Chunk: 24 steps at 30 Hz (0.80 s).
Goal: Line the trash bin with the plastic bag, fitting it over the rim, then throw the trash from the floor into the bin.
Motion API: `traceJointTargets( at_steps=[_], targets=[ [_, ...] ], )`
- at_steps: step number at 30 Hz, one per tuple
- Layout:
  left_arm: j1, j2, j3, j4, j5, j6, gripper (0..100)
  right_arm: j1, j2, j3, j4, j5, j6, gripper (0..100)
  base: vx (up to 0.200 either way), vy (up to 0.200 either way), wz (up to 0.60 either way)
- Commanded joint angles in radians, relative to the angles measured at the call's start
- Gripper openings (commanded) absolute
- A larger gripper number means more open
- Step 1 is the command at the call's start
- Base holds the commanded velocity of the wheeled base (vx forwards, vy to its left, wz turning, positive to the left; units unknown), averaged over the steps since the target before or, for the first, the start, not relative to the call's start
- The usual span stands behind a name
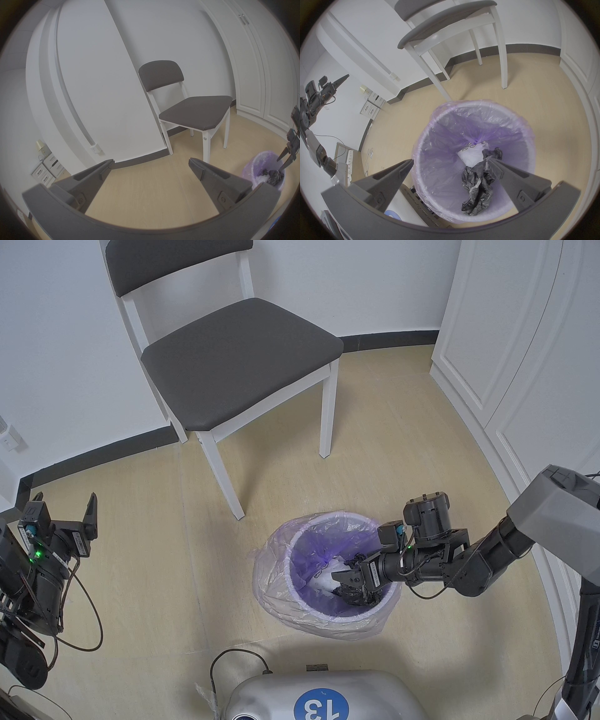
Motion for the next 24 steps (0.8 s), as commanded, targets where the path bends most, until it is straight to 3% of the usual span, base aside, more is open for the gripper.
traceJointTargets(
  at_steps=[1, 8, 11, 12, 13, 15, 16, 17, 18, 23, 24],
  targets=[
    [-0.031, 0.016, -0.018, 0.002, -0.002, -0.001, 100, -0.063, -0.076, 0.007, -0.004, 0.003, -0.007, 100, 0.000, 0.000, 0.00],
    [-0.147, 0.056, -0.036, 0.032, -0.010, -0.046, 100, -0.178, -0.177, 0.029, -0.006, 0.003, -0.004, 100, 0.000, 0.000, 0.00],
    [-0.256, 0.100, -0.052, 0.071, -0.033, -0.136, 100, -0.241, -0.319, 0.170, -0.032, -0.003, 0.013, 100, 0.000, 0.000, 0.00],
    [-0.256, 0.100, -0.052, 0.071, -0.033, -0.136, 100, -0.241, -0.319, 0.170, -0.032, -0.003, 0.013, 100, 0.000, 0.000, 0.00],
    [-0.313, 0.142, -0.053, 0.088, -0.100, -0.215, 100, -0.284, -0.388, 0.277, -0.108, -0.004, 0.033, 100, 0.000, 0.000, 0.00],
    [-0.331, 0.180, -0.053, 0.091, -0.177, -0.253, 100, -0.321, -0.420, 0.345, -0.174, -0.006, 0.050, 100, 0.000, 0.000, 0.00],
    [-0.331, 0.240, -0.056, 0.089, -0.270, -0.279, 100, -0.361, -0.449, 0.420, -0.248, -0.009, 0.061, 100, 0.000, 0.000, 0.00],
    [-0.331, 0.240, -0.056, 0.089, -0.270, -0.279, 100, -0.361, -0.449, 0.420, -0.248, -0.009, 0.061, 100, 0.000, 0.000, 0.00],
    [-0.325, 0.323, -0.070, 0.074, -0.343, -0.294, 100, -0.404, -0.469, 0.495, -0.314, -0.012, 0.062, 100, 0.000, 0.000, 0.00],
    [-0.293, 0.547, -0.145, -0.030, -0.390, -0.324, 100, -0.510, -0.516, 0.624, -0.414, -0.009, 0.059, 100, 0.000, 0.000, 0.00],
    [-0.270, 0.668, -0.213, -0.086, -0.393, -0.324, 100, -0.546, -0.562, 0.650, -0.412, -0.007, 0.056, 100, 0.000, 0.000, 0.00]
  ],
)
